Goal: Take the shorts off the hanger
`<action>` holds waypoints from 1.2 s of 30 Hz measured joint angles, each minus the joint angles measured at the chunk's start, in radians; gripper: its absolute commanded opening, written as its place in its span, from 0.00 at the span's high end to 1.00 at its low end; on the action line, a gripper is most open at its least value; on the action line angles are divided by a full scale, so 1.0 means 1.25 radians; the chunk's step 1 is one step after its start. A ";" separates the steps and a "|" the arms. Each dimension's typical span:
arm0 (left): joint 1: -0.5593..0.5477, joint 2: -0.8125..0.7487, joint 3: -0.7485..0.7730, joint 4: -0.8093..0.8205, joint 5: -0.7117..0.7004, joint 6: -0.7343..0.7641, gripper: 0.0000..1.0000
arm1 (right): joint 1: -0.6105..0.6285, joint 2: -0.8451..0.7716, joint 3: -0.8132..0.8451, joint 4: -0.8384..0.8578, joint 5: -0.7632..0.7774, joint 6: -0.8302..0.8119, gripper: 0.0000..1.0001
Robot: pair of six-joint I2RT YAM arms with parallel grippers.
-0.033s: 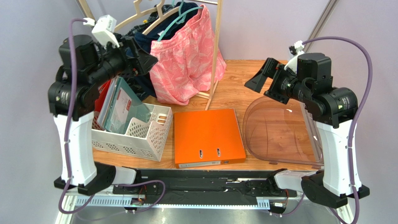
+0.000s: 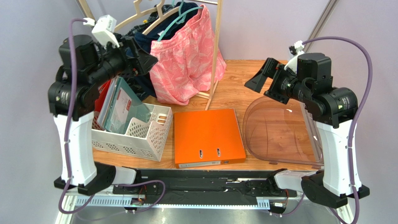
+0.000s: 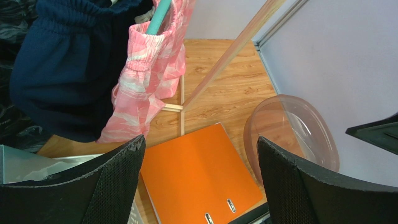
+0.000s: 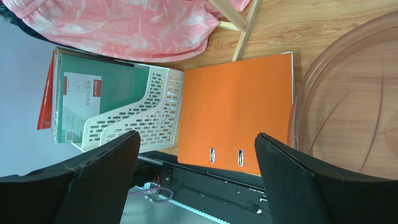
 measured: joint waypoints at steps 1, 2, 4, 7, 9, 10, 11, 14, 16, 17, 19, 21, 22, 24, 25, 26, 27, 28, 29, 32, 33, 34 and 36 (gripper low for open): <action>0.000 0.010 0.000 0.000 0.000 0.000 0.08 | 0.000 0.002 0.002 0.000 0.005 -0.001 0.00; 0.000 0.016 0.000 0.000 0.001 0.000 0.08 | 0.000 0.002 0.003 0.000 0.009 -0.002 0.00; 0.000 0.027 0.001 0.001 0.001 0.000 0.08 | -0.009 0.002 0.006 0.000 0.013 0.000 0.00; 0.000 0.041 0.013 0.007 0.001 0.003 0.07 | -0.027 -0.030 -0.027 0.014 0.001 0.002 0.00; 0.000 0.052 0.029 0.009 0.000 0.014 0.06 | -0.032 -0.083 -0.089 0.018 -0.021 0.004 0.00; 0.000 0.061 0.045 0.008 0.000 0.023 0.06 | -0.032 -0.118 -0.129 0.025 -0.036 0.005 0.00; 0.000 0.071 0.060 0.008 0.000 0.031 0.06 | -0.032 -0.145 -0.150 0.024 -0.045 0.004 0.00; 0.006 0.119 0.125 0.008 0.000 0.056 0.08 | -0.032 -0.200 -0.153 0.024 -0.054 -0.002 0.02; 0.014 0.138 0.131 0.009 -0.001 0.059 0.10 | -0.032 -0.197 -0.107 0.015 -0.053 -0.012 0.00; 0.020 0.152 0.131 0.008 -0.005 0.060 0.10 | -0.032 -0.182 -0.072 0.014 -0.053 -0.020 0.00; 0.024 0.173 0.132 0.010 -0.008 0.060 0.11 | -0.032 -0.163 -0.051 0.016 -0.055 -0.027 0.00; 0.028 0.200 0.132 0.016 -0.010 0.060 0.12 | -0.032 -0.134 -0.043 0.014 -0.060 -0.036 0.00; 0.028 0.215 0.130 0.025 -0.010 0.060 0.13 | -0.032 -0.115 -0.041 0.009 -0.062 -0.041 0.00; 0.028 0.233 0.117 0.049 -0.007 0.058 0.15 | -0.032 -0.092 -0.040 0.005 -0.066 -0.047 0.00; 0.028 0.237 0.109 0.057 -0.006 0.058 0.16 | -0.031 -0.081 -0.040 0.004 -0.066 -0.049 0.00; 0.028 0.243 0.099 0.067 -0.005 0.059 0.17 | -0.032 -0.069 -0.042 0.004 -0.066 -0.052 0.00; 0.028 0.248 0.085 0.081 -0.005 0.059 0.18 | -0.032 -0.064 -0.042 0.003 -0.066 -0.056 0.00; 0.028 0.251 0.078 0.087 -0.006 0.059 0.19 | -0.032 -0.064 -0.042 0.003 -0.067 -0.060 0.00; 0.028 0.255 0.071 0.093 -0.008 0.062 0.19 | -0.032 -0.069 -0.042 0.003 -0.068 -0.064 0.00; 0.028 0.271 0.060 0.107 -0.014 0.071 0.24 | -0.032 -0.093 -0.034 0.004 -0.081 -0.080 0.00; 0.028 0.275 0.060 0.109 -0.015 0.071 0.25 | -0.032 -0.098 -0.032 0.004 -0.081 -0.083 0.00; 0.028 0.281 0.060 0.114 -0.015 0.071 0.29 | -0.032 -0.107 -0.028 0.004 -0.081 -0.087 0.00; 0.028 0.290 0.058 0.124 -0.012 0.069 0.33 | -0.032 -0.119 -0.023 0.004 -0.081 -0.092 0.00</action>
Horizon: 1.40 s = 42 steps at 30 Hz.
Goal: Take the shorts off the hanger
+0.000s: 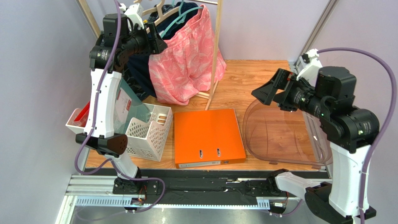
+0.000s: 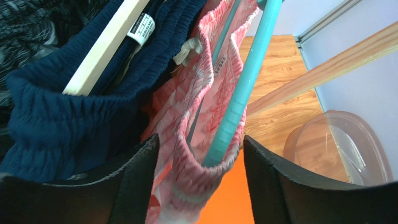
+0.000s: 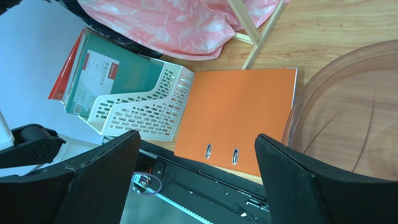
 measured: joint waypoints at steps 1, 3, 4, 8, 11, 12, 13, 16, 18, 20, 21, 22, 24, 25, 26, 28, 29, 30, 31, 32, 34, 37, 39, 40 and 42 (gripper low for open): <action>0.000 0.002 -0.006 0.010 0.003 -0.002 0.35 | 0.000 -0.004 0.002 0.000 0.000 -0.002 0.00; 0.000 0.001 -0.031 0.033 0.010 -0.007 0.39 | 0.000 -0.015 0.003 0.000 0.001 -0.006 0.00; 0.000 -0.002 -0.050 0.050 0.012 -0.009 0.45 | 0.000 -0.018 0.005 0.000 0.002 -0.007 0.00; 0.000 -0.010 -0.099 0.079 0.015 -0.014 0.56 | 0.000 -0.014 0.006 0.000 0.003 -0.009 0.00; 0.000 -0.013 -0.113 0.090 0.023 -0.016 0.65 | 0.000 -0.007 0.006 0.000 0.007 -0.010 0.00; 0.000 -0.013 -0.113 0.093 0.027 -0.016 0.69 | 0.000 -0.006 0.006 0.000 0.008 -0.010 0.00; -0.001 -0.015 -0.113 0.097 0.033 -0.016 0.72 | 0.000 -0.003 0.005 0.000 0.009 -0.010 0.00; -0.001 -0.025 -0.113 0.110 0.045 -0.025 0.82 | 0.000 0.002 -0.001 0.000 0.010 -0.010 0.00; -0.001 -0.032 -0.112 0.117 0.054 -0.038 0.85 | 0.000 0.004 -0.002 0.000 0.009 -0.011 0.00; -0.001 -0.036 -0.105 0.115 0.065 -0.053 0.90 | 0.000 0.005 -0.003 0.000 0.009 -0.012 0.00; -0.001 -0.036 -0.100 0.115 0.069 -0.059 0.99 | 0.000 0.005 -0.003 0.000 0.009 -0.012 0.00; -0.001 -0.035 -0.094 0.113 0.075 -0.068 1.00 | 0.000 0.006 -0.003 0.000 0.009 -0.013 0.00; -0.001 -0.031 -0.076 0.108 0.088 -0.083 1.00 | 0.000 0.008 -0.003 0.000 0.009 -0.015 0.00; -0.001 -0.026 -0.060 0.104 0.097 -0.089 1.00 | 0.000 0.009 -0.003 0.000 0.009 -0.016 0.00; -0.001 -0.017 -0.038 0.104 0.107 -0.097 1.00 | 0.000 0.010 -0.003 0.000 0.009 -0.017 0.00; -0.003 -0.007 -0.014 0.100 0.119 -0.105 1.00 | 0.000 0.012 -0.003 0.000 0.009 -0.019 0.00; -0.009 0.009 0.016 0.098 0.129 -0.108 1.00 | 0.000 0.013 -0.003 0.000 0.009 -0.021 0.00; -0.011 0.012 0.020 0.099 0.131 -0.109 1.00 | 0.000 0.013 -0.003 0.000 0.009 -0.021 0.00; -0.013 0.018 0.029 0.096 0.134 -0.111 1.00 | 0.000 0.012 -0.003 0.000 0.009 -0.022 0.00; -0.016 0.027 0.042 0.095 0.137 -0.114 1.00 | 0.000 0.012 -0.003 0.000 0.009 -0.022 0.00; -0.017 0.046 0.068 0.098 0.141 -0.124 1.00 | 0.000 0.012 -0.003 0.000 0.009 -0.025 0.00; -0.020 0.067 0.085 0.111 0.144 -0.138 1.00 | 0.000 0.013 -0.003 0.000 0.009 -0.029 0.00; -0.022 0.078 0.086 0.117 0.144 -0.148 1.00 | 0.000 0.013 -0.003 0.000 0.008 -0.032 0.00; -0.022 0.085 0.086 0.118 0.145 -0.154 1.00 | 0.000 0.014 -0.003 0.000 0.007 -0.033 0.00; -0.021 0.100 0.093 0.118 0.146 -0.164 1.00 | 0.000 0.017 -0.003 0.000 0.006 -0.034 0.00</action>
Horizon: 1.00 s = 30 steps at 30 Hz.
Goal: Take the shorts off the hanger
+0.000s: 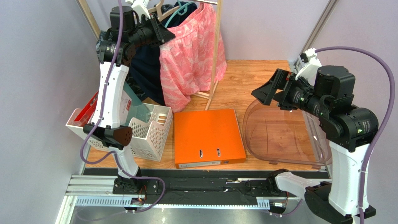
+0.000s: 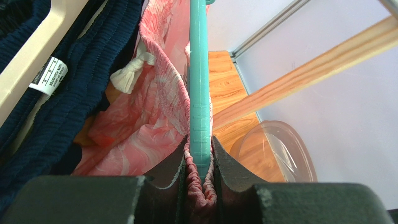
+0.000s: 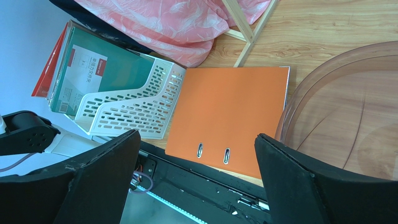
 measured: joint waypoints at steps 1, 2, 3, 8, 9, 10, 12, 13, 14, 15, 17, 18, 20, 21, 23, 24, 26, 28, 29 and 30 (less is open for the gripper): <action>0.000 0.011 0.005 0.000 0.001 -0.005 1.00 | 0.000 0.003 0.001 0.000 0.000 -0.001 0.00; 0.000 0.016 0.006 0.002 0.002 -0.009 1.00 | 0.000 0.005 0.001 0.000 -0.002 -0.002 0.00; 0.000 0.021 0.006 0.001 0.002 -0.012 1.00 | 0.000 0.007 0.002 0.000 -0.003 -0.002 0.00; 0.000 0.027 0.006 -0.005 0.005 -0.014 1.00 | 0.000 0.016 0.003 0.000 -0.007 -0.004 0.00; 0.000 0.026 0.006 -0.009 0.005 -0.012 1.00 | 0.000 0.018 0.003 0.000 -0.009 -0.004 0.00; 0.000 0.026 0.007 -0.014 0.005 -0.009 1.00 | 0.000 0.021 0.005 0.000 -0.012 -0.004 0.00; 0.000 0.024 0.008 -0.038 -0.004 0.005 1.00 | 0.000 0.027 0.008 0.000 -0.018 -0.004 0.00; 0.000 0.024 0.008 -0.042 -0.006 0.008 1.00 | 0.000 0.031 0.011 0.000 -0.022 -0.004 0.00; 0.000 0.022 0.008 -0.072 -0.017 0.027 1.00 | 0.000 0.034 0.012 0.000 -0.026 -0.004 0.00; 0.000 0.020 0.008 -0.092 -0.023 0.037 1.00 | 0.000 0.036 0.012 0.000 -0.029 -0.004 0.00; 0.000 0.011 0.003 -0.136 -0.035 0.061 1.00 | 0.000 0.040 0.013 0.000 -0.035 -0.004 0.00; 0.000 0.004 -0.003 -0.151 -0.038 0.070 1.00 | 0.000 0.042 0.013 0.000 -0.040 -0.003 0.00; 0.000 -0.018 -0.024 -0.169 -0.038 0.084 1.00 | 0.000 0.042 0.013 0.000 -0.048 -0.003 0.00; 0.000 -0.033 -0.035 -0.173 -0.034 0.090 1.00 | 0.000 0.042 0.013 0.000 -0.054 -0.001 0.00; 0.000 -0.062 -0.048 -0.183 -0.025 0.101 1.00 | 0.000 0.042 0.013 0.000 -0.064 0.002 0.00; 0.000 -0.080 -0.056 -0.185 -0.022 0.106 1.00 | 0.000 0.042 0.011 0.000 -0.070 0.002 0.00; 0.000 -0.118 -0.073 -0.189 -0.020 0.117 1.00 | 0.000 0.043 0.008 0.000 -0.081 0.002 0.00; 0.000 -0.158 -0.089 -0.189 -0.020 0.124 1.00 | 0.000 0.048 0.008 0.000 -0.092 0.005 0.00; 0.000 -0.180 -0.096 -0.190 -0.021 0.127 1.00 | 0.000 0.051 0.009 0.000 -0.097 0.005 0.00; 0.000 -0.201 -0.103 -0.189 -0.021 0.128 1.00 | 0.000 0.058 0.011 0.000 -0.106 0.008 0.00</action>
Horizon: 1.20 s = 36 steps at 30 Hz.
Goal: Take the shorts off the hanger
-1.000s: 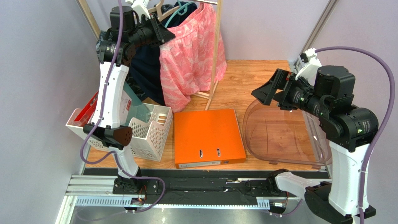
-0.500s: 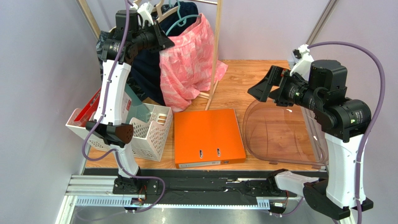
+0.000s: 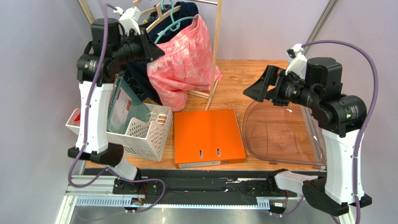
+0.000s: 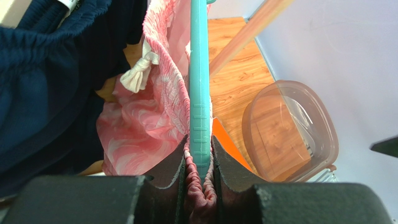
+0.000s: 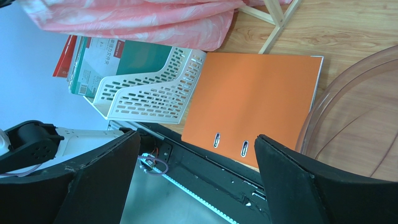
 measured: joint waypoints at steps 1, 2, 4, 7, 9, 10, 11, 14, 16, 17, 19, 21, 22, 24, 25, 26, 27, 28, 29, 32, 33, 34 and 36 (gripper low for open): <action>0.000 -0.019 -0.006 -0.002 -0.002 0.001 1.00 | 0.000 0.004 0.002 0.000 -0.005 0.001 0.00; 0.000 -0.035 -0.012 -0.003 -0.005 0.001 1.00 | 0.000 0.010 0.006 0.000 -0.010 0.002 0.00; -0.001 -0.076 -0.031 -0.005 -0.017 0.001 1.00 | 0.000 0.027 0.022 0.000 -0.020 0.006 0.00; -0.001 -0.124 -0.046 -0.026 -0.042 0.004 1.00 | 0.000 0.038 0.038 0.000 -0.027 0.013 0.00; -0.001 -0.150 -0.047 -0.045 -0.062 0.008 1.00 | 0.000 0.038 0.043 0.001 -0.031 0.017 0.00; -0.001 -0.161 -0.048 -0.053 -0.070 0.011 1.00 | 0.000 0.038 0.044 0.001 -0.032 0.020 0.00; 0.000 -0.168 -0.048 -0.056 -0.074 0.014 1.00 | 0.000 0.037 0.045 0.001 -0.033 0.022 0.00; -0.001 -0.202 -0.048 -0.077 -0.096 0.018 1.00 | 0.000 0.035 0.045 0.001 -0.034 0.025 0.00; -0.001 -0.227 -0.049 -0.088 -0.109 0.019 1.00 | 0.000 0.034 0.045 0.002 -0.035 0.029 0.00; -0.001 -0.239 -0.055 -0.087 -0.113 0.019 1.00 | 0.000 0.034 0.045 0.002 -0.035 0.030 0.00; 0.000 -0.270 -0.083 -0.078 -0.114 0.020 1.00 | 0.000 0.034 0.045 0.002 -0.038 0.031 0.00; 0.000 -0.297 -0.114 -0.064 -0.099 0.019 1.00 | 0.000 0.034 0.045 0.004 -0.041 0.030 0.00; 0.000 -0.304 -0.124 -0.058 -0.089 0.018 1.00 | 0.000 0.034 0.045 0.004 -0.043 0.030 0.00; -0.001 -0.311 -0.141 -0.035 -0.060 0.013 1.00 | 0.000 0.035 0.045 0.006 -0.047 0.029 0.00; -0.001 -0.312 -0.147 -0.022 -0.042 0.009 1.00 | 0.000 0.037 0.047 0.006 -0.047 0.027 0.00; -0.001 -0.311 -0.151 -0.012 -0.030 0.008 1.00 | 0.000 0.039 0.051 0.005 -0.048 0.027 0.00; -0.001 -0.308 -0.156 -0.001 -0.017 0.006 1.00 | 0.000 0.045 0.057 0.007 -0.049 0.025 0.00; 0.000 -0.304 -0.160 0.009 -0.004 0.005 1.00 | 0.000 0.051 0.066 0.010 -0.052 0.024 0.00; 0.000 -0.300 -0.165 0.019 0.013 0.003 1.00 | 0.000 0.058 0.072 0.016 -0.053 0.023 0.00; 0.000 -0.298 -0.191 0.051 0.058 0.000 1.00 | 0.005 0.075 0.084 0.035 -0.059 0.021 0.01; 0.000 -0.302 -0.209 0.066 0.080 -0.002 1.00 | 0.008 0.081 0.086 0.041 -0.060 0.021 0.01; -0.001 -0.304 -0.223 0.078 0.101 -0.006 1.00 | 0.014 0.087 0.088 0.052 -0.060 0.021 0.01; 0.000 -0.307 -0.242 0.095 0.128 -0.014 1.00 | 0.025 0.098 0.092 0.069 -0.059 0.021 0.01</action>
